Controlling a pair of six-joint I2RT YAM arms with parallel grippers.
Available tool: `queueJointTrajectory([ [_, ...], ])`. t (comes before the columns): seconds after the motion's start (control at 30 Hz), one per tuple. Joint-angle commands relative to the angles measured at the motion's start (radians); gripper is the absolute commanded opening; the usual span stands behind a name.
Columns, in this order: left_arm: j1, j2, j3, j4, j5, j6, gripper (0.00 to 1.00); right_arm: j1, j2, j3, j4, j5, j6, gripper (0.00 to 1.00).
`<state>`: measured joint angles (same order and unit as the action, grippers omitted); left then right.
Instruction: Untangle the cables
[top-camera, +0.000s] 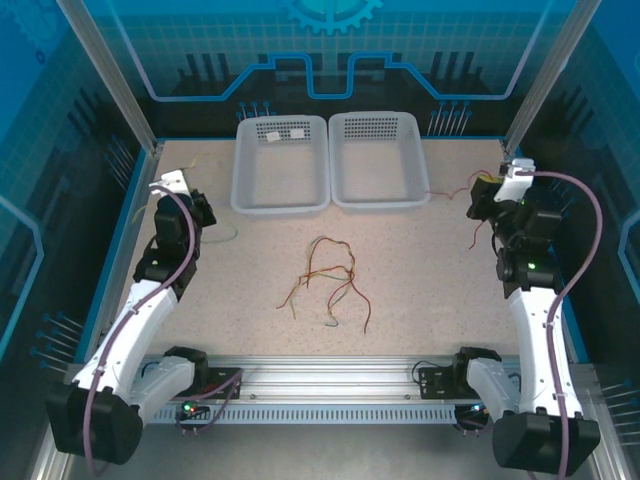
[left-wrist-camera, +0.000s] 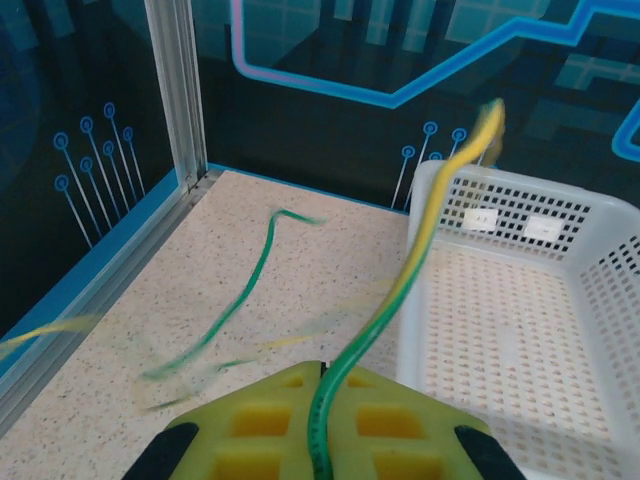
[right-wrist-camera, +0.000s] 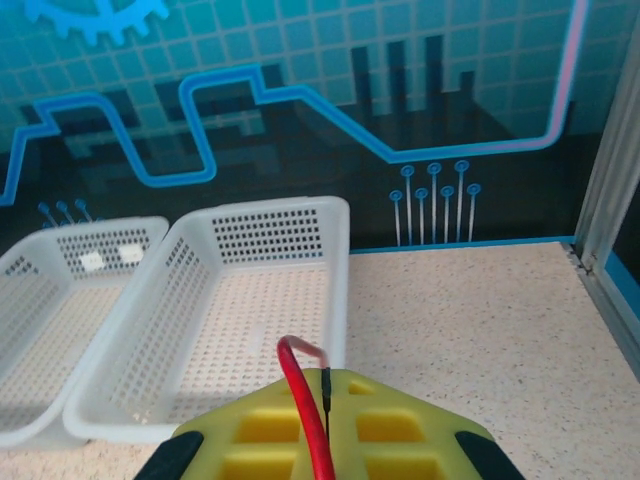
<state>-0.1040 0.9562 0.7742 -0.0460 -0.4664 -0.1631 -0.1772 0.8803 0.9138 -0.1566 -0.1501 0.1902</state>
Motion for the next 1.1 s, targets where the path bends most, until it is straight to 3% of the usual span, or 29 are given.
queueJointTrajectory([
  [0.0,0.017,-0.023,0.06,-0.004,0.123,-0.006,0.0,-0.031,-0.02,-0.003,0.024,-0.081,0.059,0.0],
  [0.1,0.015,-0.019,0.096,0.004,0.302,-0.023,0.0,-0.03,-0.012,0.0,0.041,-0.14,0.071,0.0],
  [0.4,-0.032,-0.012,0.3,-0.053,0.544,-0.153,0.0,-0.002,-0.023,-0.006,0.055,-0.172,0.078,0.0],
  [0.73,-0.034,0.303,0.363,0.219,0.622,-0.24,0.0,0.104,-0.006,-0.026,0.099,-0.139,0.067,0.0],
  [0.9,-0.039,0.51,0.488,0.197,0.535,-0.228,0.0,0.12,-0.013,-0.016,0.087,-0.146,0.065,0.0],
  [1.07,-0.038,0.708,0.581,0.218,0.527,-0.214,0.0,0.128,-0.017,-0.01,0.075,-0.143,0.055,0.0],
])
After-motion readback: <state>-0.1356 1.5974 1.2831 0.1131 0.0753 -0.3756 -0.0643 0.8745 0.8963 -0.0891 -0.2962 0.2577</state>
